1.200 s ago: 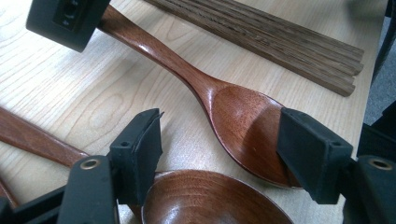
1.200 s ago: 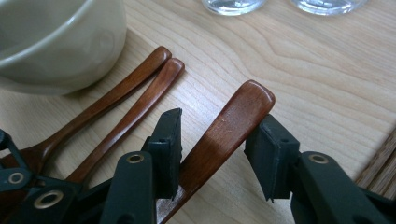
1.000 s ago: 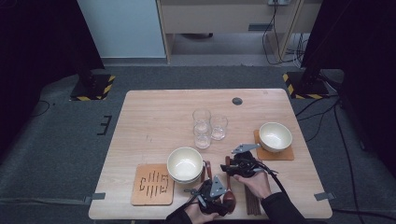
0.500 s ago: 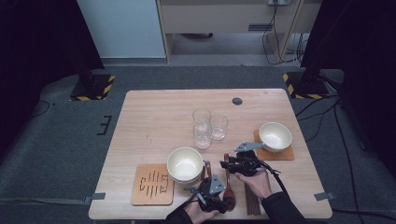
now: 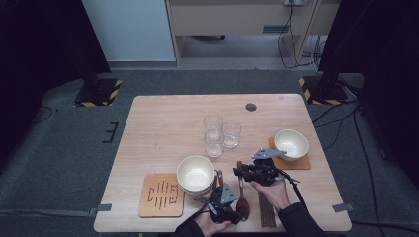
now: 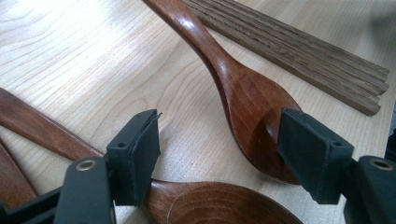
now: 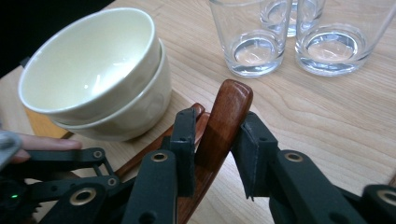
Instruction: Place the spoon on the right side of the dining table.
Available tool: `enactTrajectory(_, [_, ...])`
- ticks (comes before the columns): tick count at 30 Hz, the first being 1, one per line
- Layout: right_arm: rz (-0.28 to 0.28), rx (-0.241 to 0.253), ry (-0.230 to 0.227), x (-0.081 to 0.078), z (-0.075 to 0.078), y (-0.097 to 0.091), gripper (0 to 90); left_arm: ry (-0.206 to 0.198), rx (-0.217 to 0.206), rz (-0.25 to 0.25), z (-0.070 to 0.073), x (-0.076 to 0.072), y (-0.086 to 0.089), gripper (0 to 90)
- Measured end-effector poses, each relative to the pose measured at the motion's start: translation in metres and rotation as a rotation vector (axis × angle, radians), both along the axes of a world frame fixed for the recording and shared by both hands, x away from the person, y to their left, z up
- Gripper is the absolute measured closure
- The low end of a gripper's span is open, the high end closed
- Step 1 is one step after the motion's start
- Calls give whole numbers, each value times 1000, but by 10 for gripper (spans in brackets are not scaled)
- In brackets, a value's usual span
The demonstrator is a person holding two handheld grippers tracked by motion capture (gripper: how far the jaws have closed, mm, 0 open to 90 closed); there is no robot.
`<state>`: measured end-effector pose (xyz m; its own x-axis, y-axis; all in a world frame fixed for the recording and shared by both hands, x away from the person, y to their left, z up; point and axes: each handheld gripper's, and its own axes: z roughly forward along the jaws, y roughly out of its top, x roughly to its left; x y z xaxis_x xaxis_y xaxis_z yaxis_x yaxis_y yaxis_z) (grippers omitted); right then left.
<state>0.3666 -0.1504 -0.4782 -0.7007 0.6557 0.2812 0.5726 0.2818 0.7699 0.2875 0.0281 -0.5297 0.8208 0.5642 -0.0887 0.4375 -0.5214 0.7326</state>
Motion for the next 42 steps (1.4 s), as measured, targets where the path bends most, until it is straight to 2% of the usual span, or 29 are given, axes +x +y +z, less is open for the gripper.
enactTrajectory(8, [1,38,1,-1,5,-3,728,3,-2,4,0,1,0,287])
enactTrajectory(32, [-1,94,-19,-3,14,-11,769,2,2,8,-1,2,1,292])
enactTrajectory(42, [0,135,-3,-4,16,-13,805,-2,5,9,0,2,1,292])
